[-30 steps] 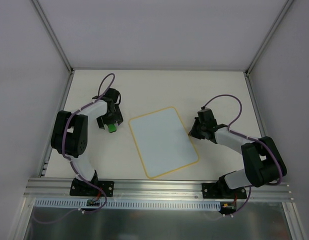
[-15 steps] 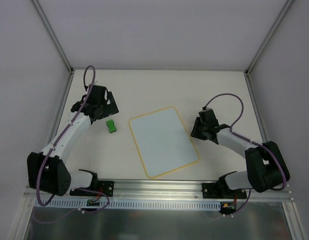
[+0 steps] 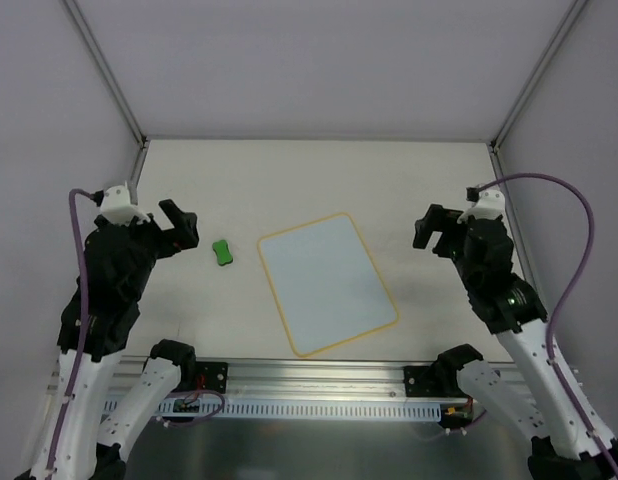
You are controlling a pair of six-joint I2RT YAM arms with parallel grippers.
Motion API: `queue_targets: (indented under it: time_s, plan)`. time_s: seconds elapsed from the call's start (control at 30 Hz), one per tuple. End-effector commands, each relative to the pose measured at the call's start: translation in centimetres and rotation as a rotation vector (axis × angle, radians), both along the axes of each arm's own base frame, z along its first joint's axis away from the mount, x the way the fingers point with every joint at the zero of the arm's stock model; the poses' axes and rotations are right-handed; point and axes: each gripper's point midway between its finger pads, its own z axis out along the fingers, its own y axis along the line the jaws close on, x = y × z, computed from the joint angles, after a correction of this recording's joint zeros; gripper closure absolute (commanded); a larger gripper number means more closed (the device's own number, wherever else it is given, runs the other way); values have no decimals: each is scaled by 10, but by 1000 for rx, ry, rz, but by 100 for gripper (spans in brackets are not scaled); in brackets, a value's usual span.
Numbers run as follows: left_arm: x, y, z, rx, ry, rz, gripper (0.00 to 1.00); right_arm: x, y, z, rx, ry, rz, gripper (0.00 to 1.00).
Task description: Erase the whiteboard
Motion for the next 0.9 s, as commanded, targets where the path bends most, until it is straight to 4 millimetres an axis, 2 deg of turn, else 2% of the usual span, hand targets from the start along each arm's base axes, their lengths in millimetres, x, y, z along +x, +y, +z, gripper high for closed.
queue_targets:
  time_s: [0.0, 0.03, 0.17, 0.27, 0.37, 0.53, 0.87]
  plan:
    - [-25, 9, 28, 52, -112, -17, 1, -29, -38, 33, -127, -91, -59, 1]
    - [-36, 12, 37, 50, -157, -15, 1, -35, -44, 45, -131, -127, -77, 1]
    - [-61, 21, 57, 91, -253, -16, 1, -73, -68, 85, -137, -287, -103, 1]
    - [-77, 27, 65, 98, -307, -6, 1, -94, -79, 100, -140, -364, -113, 1]
    - [-89, 32, 68, 109, -344, 0, 1, -106, -88, 104, -145, -398, -133, 1]
    - [-101, 41, 61, 123, -361, 32, 1, -123, -96, 104, -135, -455, -142, 1]
    - [-107, 45, 56, 100, -373, 57, 1, -129, -94, 98, -128, -484, -113, 1]
